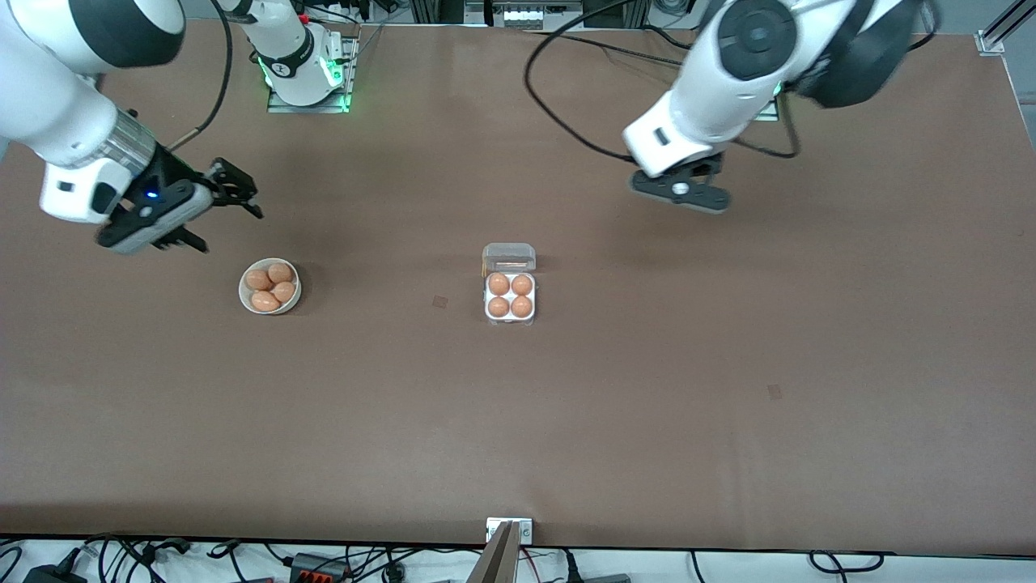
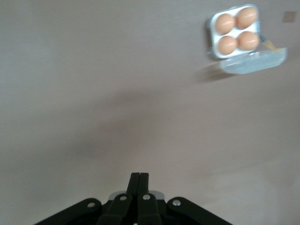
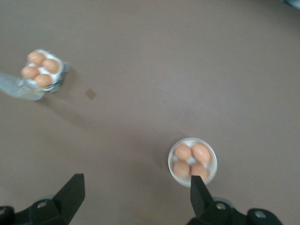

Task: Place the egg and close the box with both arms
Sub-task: 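Withdraw the right gripper while the left gripper reaches toward the carton lid, then push the clear carton lid shut over the eggs with the left gripper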

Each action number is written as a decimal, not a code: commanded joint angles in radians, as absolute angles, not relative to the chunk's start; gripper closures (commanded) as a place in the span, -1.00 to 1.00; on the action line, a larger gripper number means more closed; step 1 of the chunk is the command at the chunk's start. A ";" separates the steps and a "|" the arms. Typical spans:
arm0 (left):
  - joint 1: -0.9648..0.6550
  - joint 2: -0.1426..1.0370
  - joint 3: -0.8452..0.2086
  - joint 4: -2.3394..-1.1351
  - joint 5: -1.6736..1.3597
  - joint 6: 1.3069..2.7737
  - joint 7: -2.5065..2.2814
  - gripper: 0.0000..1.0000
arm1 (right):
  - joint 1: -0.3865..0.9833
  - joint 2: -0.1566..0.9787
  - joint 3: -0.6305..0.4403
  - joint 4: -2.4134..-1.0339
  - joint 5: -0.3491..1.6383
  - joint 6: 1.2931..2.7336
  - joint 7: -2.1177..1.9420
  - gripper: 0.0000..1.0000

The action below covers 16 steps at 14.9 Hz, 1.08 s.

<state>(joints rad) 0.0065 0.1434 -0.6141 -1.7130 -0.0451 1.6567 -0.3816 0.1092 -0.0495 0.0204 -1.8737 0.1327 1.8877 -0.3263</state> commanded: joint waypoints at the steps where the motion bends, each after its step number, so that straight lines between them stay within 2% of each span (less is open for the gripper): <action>1: 0.020 0.169 -0.705 -1.807 -0.074 1.820 -0.497 0.98 | 0.052 -0.031 0.032 -1.789 0.048 1.761 -0.111 -1.00; 4: 0.014 0.240 -0.767 -1.882 -0.071 1.988 -0.557 0.98 | -0.012 -0.034 0.023 -1.735 -0.030 1.735 0.099 -1.00; 8: -0.089 0.394 -0.761 -1.882 -0.061 2.195 -0.664 0.98 | -0.017 0.006 -0.060 -1.579 -0.038 1.586 0.120 -1.00; 11: -0.133 0.491 -0.756 -1.882 0.041 2.304 -0.731 0.98 | -0.015 0.018 -0.064 -1.504 -0.057 1.478 0.120 -1.00; 16: -0.183 0.652 -0.749 -1.861 0.311 2.479 -0.943 0.98 | -0.005 0.025 -0.057 -1.514 -0.051 1.442 0.112 -1.00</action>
